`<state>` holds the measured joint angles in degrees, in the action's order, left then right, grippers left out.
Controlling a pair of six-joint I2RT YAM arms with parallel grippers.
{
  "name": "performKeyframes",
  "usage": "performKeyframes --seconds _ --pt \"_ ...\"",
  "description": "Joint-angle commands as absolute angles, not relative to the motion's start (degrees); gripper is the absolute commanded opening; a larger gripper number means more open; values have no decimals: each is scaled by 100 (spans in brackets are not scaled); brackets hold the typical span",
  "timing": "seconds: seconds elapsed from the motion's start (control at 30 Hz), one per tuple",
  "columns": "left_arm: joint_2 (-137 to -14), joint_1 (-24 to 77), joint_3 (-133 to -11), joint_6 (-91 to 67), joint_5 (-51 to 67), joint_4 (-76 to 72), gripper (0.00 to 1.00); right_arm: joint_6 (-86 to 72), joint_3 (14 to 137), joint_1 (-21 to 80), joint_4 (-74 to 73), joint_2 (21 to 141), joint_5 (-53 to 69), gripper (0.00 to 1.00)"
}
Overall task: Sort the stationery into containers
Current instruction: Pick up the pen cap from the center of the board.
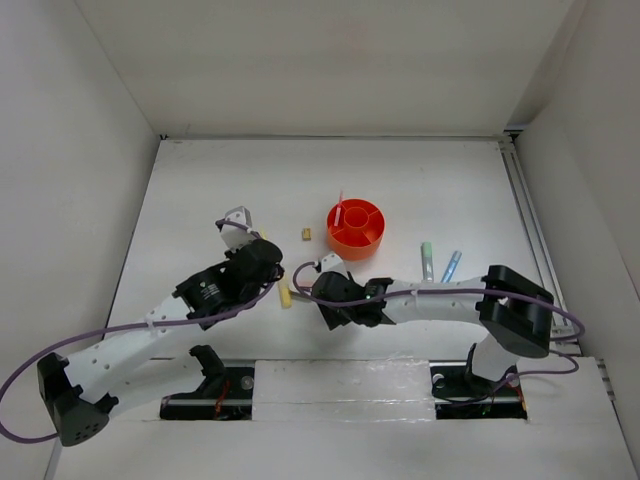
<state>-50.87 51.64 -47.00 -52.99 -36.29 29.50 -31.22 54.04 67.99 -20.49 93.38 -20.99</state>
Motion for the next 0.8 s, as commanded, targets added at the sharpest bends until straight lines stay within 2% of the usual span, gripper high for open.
performKeyframes --seconds 0.0,0.33,0.77 --pt "-4966 5124 -4913 -5414 -3858 3076 0 -2971 5703 6855 -1819 9439 -2145 60" --pt "-5089 5124 -4913 -5353 -3753 2971 0 -2822 5581 6566 -1661 9387 -2267 60" --pt "-5150 5124 -4755 -5186 -3586 2646 0 -651 5634 5714 -1363 9316 -1232 66"
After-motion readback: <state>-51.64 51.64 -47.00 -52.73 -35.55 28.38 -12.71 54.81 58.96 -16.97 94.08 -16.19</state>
